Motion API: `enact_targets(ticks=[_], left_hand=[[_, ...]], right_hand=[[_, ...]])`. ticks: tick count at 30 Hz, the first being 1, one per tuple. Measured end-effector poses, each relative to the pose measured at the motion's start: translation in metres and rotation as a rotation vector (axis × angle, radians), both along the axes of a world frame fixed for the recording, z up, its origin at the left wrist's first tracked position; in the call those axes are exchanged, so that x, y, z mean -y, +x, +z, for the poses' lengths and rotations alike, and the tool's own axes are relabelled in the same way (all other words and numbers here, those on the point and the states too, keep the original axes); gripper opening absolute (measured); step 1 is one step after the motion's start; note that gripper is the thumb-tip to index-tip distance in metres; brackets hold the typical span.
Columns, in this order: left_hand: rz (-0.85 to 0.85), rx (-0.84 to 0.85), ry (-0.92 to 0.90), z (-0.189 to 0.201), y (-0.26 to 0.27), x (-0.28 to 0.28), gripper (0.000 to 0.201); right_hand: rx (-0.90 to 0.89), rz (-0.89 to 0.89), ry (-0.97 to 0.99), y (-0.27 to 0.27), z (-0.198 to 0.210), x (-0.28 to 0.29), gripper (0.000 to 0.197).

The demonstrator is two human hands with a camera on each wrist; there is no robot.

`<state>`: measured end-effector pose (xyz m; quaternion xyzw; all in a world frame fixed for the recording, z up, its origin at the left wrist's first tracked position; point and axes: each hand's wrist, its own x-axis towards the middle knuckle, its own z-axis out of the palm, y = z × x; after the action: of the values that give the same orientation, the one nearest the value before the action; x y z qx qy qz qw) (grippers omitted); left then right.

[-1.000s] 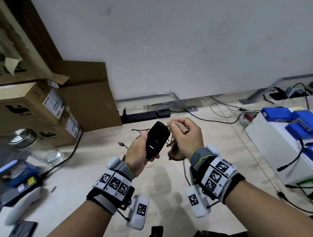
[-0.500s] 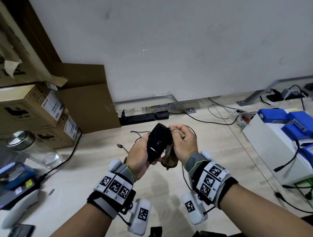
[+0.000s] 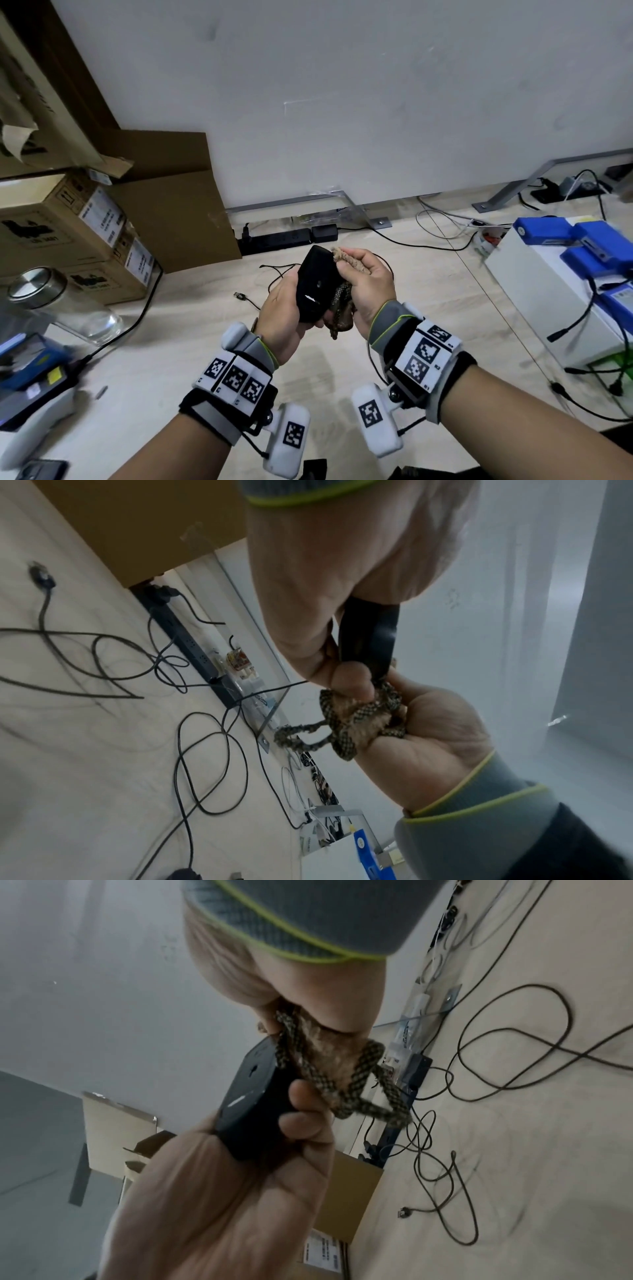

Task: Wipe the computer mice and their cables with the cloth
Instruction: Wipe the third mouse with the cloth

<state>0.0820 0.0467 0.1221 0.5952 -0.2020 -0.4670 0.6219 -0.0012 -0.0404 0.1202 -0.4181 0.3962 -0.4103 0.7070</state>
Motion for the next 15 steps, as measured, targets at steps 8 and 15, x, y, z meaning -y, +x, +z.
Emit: enact_targets(ticks=[8, 15], left_hand=[[-0.106, -0.135, 0.032, -0.001, 0.009, -0.001, 0.046], [-0.101, 0.066, -0.039, -0.002, 0.006, 0.0, 0.027]], right_hand=[[-0.059, 0.036, -0.206, -0.005, 0.002, -0.004, 0.012], [-0.247, -0.046, -0.308, -0.001, -0.003, -0.001, 0.018]])
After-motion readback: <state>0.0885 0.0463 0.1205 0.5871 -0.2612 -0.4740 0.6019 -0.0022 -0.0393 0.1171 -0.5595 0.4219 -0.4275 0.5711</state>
